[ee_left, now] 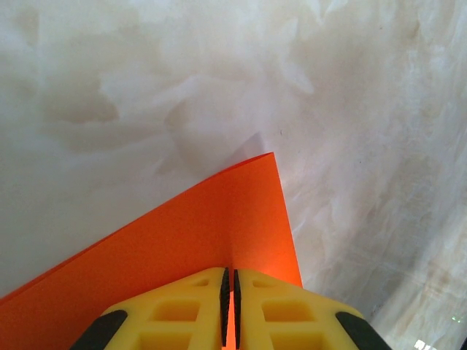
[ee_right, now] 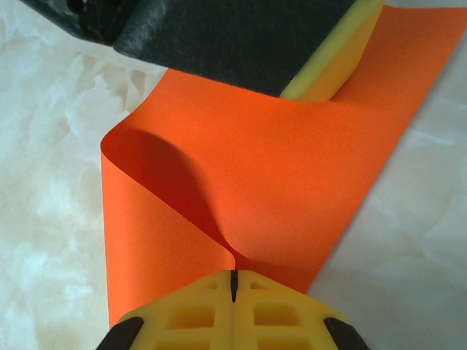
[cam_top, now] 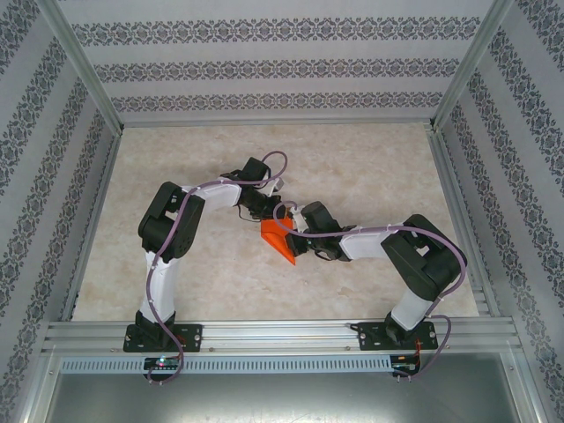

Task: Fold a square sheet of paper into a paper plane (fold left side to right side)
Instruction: Third fold the triangle at the center of the table.

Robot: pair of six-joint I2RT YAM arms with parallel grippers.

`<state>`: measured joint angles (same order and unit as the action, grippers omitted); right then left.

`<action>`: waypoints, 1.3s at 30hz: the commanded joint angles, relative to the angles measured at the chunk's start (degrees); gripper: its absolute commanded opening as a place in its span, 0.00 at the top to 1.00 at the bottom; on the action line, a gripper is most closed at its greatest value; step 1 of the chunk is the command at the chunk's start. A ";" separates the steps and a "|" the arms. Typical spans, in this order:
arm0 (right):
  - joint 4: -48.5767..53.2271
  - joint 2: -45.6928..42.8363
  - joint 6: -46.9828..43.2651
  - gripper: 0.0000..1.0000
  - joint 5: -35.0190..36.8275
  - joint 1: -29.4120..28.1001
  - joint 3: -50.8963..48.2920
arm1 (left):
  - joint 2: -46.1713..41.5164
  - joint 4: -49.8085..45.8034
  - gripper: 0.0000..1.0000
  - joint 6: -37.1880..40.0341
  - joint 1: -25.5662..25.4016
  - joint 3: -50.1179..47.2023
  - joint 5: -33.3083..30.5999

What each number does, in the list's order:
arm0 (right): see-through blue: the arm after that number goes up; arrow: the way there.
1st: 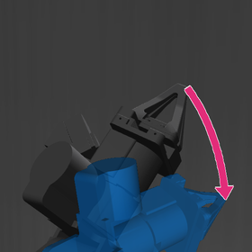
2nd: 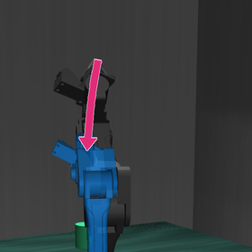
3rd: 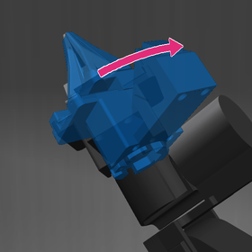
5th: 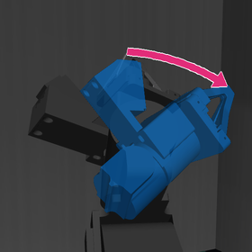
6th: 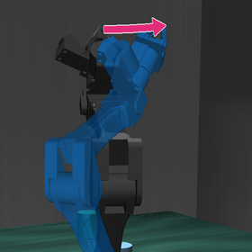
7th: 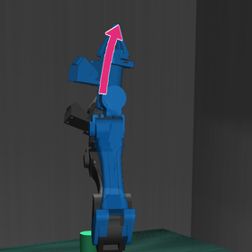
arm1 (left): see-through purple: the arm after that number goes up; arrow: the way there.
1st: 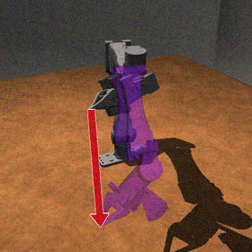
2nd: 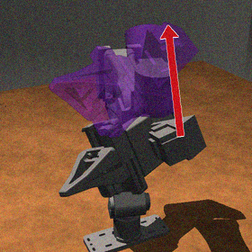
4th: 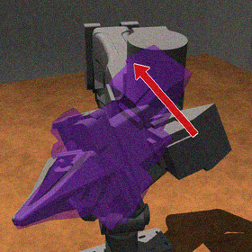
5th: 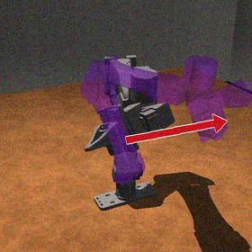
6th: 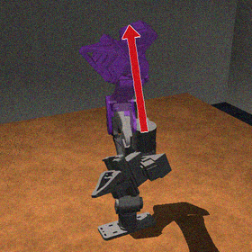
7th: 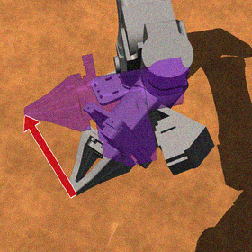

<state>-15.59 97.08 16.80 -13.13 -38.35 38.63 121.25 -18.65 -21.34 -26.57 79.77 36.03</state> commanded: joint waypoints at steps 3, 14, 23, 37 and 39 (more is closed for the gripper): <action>0.46 -0.66 0.44 1.00 1.08 0.86 0.39 | 1.18 -1.61 0.85 1.46 -0.61 -0.23 -0.96; 0.84 -0.38 0.43 1.00 1.52 0.82 0.67 | 1.09 -1.56 0.85 1.48 -0.61 -0.49 -0.75; 1.45 -1.85 0.24 1.00 0.73 0.95 1.02 | 1.10 -1.47 0.85 1.48 -0.59 -0.58 -0.87; 2.50 -1.14 -0.10 1.00 1.02 0.91 1.36 | 1.13 -1.21 0.85 1.34 -0.62 -0.71 -0.65; 2.57 -0.54 -0.10 1.00 0.91 0.89 1.53 | 1.10 -1.21 0.85 1.42 -0.63 -0.75 -0.61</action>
<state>-13.85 96.27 16.78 -12.91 -37.98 38.81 121.25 -18.65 -21.34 -26.61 79.77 36.01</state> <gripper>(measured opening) 0.036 0.153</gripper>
